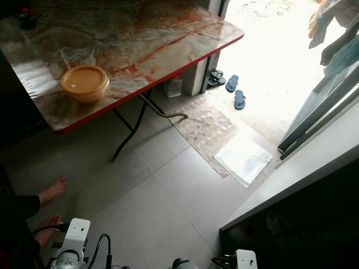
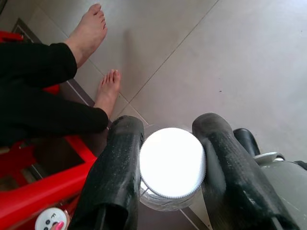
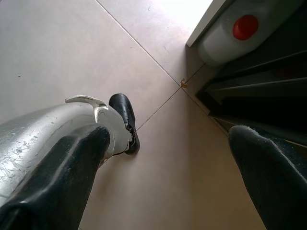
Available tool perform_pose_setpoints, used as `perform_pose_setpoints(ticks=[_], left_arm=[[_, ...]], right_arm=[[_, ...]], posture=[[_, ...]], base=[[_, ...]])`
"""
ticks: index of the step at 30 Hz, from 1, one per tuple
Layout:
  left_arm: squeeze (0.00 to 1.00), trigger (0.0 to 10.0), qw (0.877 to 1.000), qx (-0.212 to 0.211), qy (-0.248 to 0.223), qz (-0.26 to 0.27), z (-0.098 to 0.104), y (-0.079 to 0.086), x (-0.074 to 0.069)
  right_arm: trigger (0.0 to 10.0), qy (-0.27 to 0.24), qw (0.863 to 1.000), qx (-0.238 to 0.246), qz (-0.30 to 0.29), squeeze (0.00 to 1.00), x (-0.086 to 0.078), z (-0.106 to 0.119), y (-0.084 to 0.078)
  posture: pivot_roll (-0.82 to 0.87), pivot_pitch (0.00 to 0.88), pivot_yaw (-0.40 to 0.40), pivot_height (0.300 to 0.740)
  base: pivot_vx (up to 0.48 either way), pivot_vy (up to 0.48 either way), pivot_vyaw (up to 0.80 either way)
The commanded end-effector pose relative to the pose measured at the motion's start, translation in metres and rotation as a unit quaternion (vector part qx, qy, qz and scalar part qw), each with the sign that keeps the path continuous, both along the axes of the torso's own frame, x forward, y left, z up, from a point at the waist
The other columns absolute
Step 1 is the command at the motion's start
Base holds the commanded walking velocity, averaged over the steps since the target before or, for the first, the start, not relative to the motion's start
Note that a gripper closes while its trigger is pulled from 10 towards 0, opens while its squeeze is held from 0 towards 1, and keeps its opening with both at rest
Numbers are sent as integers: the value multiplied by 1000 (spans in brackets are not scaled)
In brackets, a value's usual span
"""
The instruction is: Restocking fridge
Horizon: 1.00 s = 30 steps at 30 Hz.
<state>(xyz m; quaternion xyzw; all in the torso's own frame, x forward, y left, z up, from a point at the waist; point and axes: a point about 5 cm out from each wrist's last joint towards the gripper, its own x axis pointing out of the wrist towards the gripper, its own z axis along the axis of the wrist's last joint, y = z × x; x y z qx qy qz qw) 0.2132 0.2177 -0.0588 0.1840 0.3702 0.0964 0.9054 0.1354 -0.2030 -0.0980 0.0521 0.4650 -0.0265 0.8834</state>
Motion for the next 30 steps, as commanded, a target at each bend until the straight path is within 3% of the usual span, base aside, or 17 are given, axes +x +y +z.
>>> perform_pose_setpoints(ticks=[1,19,25,30], left_arm=[[0,10000,1000,4,16,4,-6,1,-10],[0,10000,1000,2,16,5,-5,1,-8],[0,10000,1000,5,13,2,-4,2,-7],[0,10000,1000,5,13,-7,-4,-1,-6]], right_arm=[[10000,20,1000,-1,-4,0,-10,-4,-2],[10000,22,1000,1,-2,0,-10,-4,0],[10000,22,1000,1,-3,0,-10,-4,0],[10000,22,1000,1,-4,0,-11,-4,0]], posture=[[-77,188,-58,740],[-75,189,-54,740],[-72,188,-51,740],[-73,185,-48,740]], base=[[0,0,-800],[0,0,-800],[0,376,-800],[0,0,-800]])
